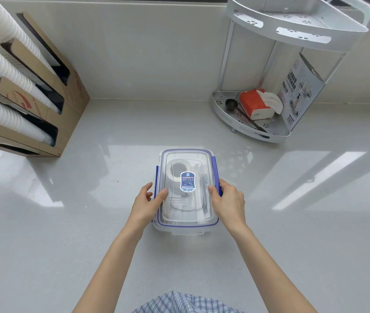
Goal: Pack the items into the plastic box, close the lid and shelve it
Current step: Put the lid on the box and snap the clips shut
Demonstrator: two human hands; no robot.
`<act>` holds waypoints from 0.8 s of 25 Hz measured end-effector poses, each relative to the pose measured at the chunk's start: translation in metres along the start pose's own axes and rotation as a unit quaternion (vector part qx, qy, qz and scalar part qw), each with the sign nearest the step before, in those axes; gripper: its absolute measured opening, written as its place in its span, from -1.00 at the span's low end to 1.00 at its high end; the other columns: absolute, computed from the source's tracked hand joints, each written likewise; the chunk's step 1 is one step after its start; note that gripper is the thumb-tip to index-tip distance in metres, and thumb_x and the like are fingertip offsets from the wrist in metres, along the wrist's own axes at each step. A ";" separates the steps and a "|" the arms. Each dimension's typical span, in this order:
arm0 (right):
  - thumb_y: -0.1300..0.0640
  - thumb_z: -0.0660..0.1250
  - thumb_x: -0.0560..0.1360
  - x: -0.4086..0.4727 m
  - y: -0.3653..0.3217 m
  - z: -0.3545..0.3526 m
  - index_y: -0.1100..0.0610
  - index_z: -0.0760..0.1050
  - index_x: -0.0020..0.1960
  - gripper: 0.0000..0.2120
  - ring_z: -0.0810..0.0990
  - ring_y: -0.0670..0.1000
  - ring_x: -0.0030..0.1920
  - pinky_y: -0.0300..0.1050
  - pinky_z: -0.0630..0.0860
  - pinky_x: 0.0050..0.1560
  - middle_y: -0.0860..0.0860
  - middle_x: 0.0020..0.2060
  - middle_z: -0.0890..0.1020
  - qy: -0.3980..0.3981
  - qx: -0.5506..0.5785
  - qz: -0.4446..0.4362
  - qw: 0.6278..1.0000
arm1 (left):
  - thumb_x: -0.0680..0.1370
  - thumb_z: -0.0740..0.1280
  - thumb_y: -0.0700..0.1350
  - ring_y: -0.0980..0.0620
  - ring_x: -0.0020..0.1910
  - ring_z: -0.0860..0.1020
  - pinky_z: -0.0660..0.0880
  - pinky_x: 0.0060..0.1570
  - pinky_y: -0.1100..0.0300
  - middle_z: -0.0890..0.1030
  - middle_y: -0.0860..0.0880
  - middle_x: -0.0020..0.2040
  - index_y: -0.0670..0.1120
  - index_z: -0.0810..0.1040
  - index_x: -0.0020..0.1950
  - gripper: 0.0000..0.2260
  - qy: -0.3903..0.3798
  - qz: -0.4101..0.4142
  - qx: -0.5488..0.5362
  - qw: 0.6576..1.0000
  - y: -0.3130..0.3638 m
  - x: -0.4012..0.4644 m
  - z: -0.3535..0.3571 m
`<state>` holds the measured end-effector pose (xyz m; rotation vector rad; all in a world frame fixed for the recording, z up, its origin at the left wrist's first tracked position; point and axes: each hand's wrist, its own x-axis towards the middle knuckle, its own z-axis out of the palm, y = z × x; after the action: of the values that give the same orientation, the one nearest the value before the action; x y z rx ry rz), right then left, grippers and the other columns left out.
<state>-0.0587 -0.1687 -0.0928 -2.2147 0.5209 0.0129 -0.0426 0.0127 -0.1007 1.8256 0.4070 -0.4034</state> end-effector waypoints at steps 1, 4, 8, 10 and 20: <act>0.07 0.16 0.53 0.000 0.000 0.000 0.24 0.49 -0.05 -0.75 0.37 0.14 -0.21 -0.12 0.25 -0.20 0.08 -0.31 0.48 -0.001 0.003 -0.001 1.000 | 0.48 0.27 0.07 -0.07 0.30 0.36 0.31 0.10 0.15 0.38 -0.13 0.35 -0.08 0.16 0.43 -0.41 -0.014 -0.027 -0.008 1.000 -0.001 0.001 -0.001; 0.08 0.16 0.53 0.000 0.001 0.000 0.22 0.50 -0.07 -0.77 0.37 0.12 -0.24 -0.13 0.24 -0.21 0.04 -0.34 0.47 0.000 0.006 -0.006 1.000 | 0.46 0.28 0.12 -0.06 0.19 0.45 0.41 0.09 0.13 0.44 -0.08 0.30 -0.15 0.23 0.39 -0.40 -0.035 -0.076 -0.034 0.996 -0.002 0.003 -0.004; 0.08 0.17 0.52 0.001 0.003 0.001 0.22 0.50 -0.08 -0.77 0.38 0.11 -0.26 -0.14 0.24 -0.23 0.00 -0.41 0.44 0.000 0.015 -0.008 1.000 | 0.47 0.31 0.02 0.14 -0.22 0.51 0.41 -0.31 0.30 0.60 0.02 -0.13 -0.13 0.51 0.14 -0.67 0.022 0.004 -0.040 0.999 -0.001 0.001 0.001; 0.07 0.17 0.52 0.001 0.004 0.002 0.21 0.51 -0.03 -0.76 0.41 0.11 -0.25 -0.15 0.27 -0.21 0.05 -0.35 0.51 0.002 0.022 -0.012 1.000 | 0.49 0.28 -0.01 0.15 -0.24 0.50 0.40 -0.27 0.30 0.57 0.07 -0.21 -0.11 0.54 0.10 -0.75 0.041 0.035 -0.032 0.998 -0.002 -0.001 0.005; 0.06 0.12 0.55 -0.006 0.005 0.013 0.15 0.39 0.31 -0.64 0.47 0.13 -0.23 -0.10 0.40 -0.12 0.18 -0.17 0.64 0.045 0.036 -0.024 0.998 | 0.56 0.15 -0.10 0.17 -0.41 0.37 0.30 -0.40 0.57 0.51 -0.03 -0.35 -0.14 0.51 0.10 -0.77 0.116 0.160 0.111 0.974 -0.007 -0.002 0.015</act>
<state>-0.0636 -0.1599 -0.1044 -2.1638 0.5102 -0.1286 -0.0489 0.0001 -0.1098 2.1241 0.2247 -0.0122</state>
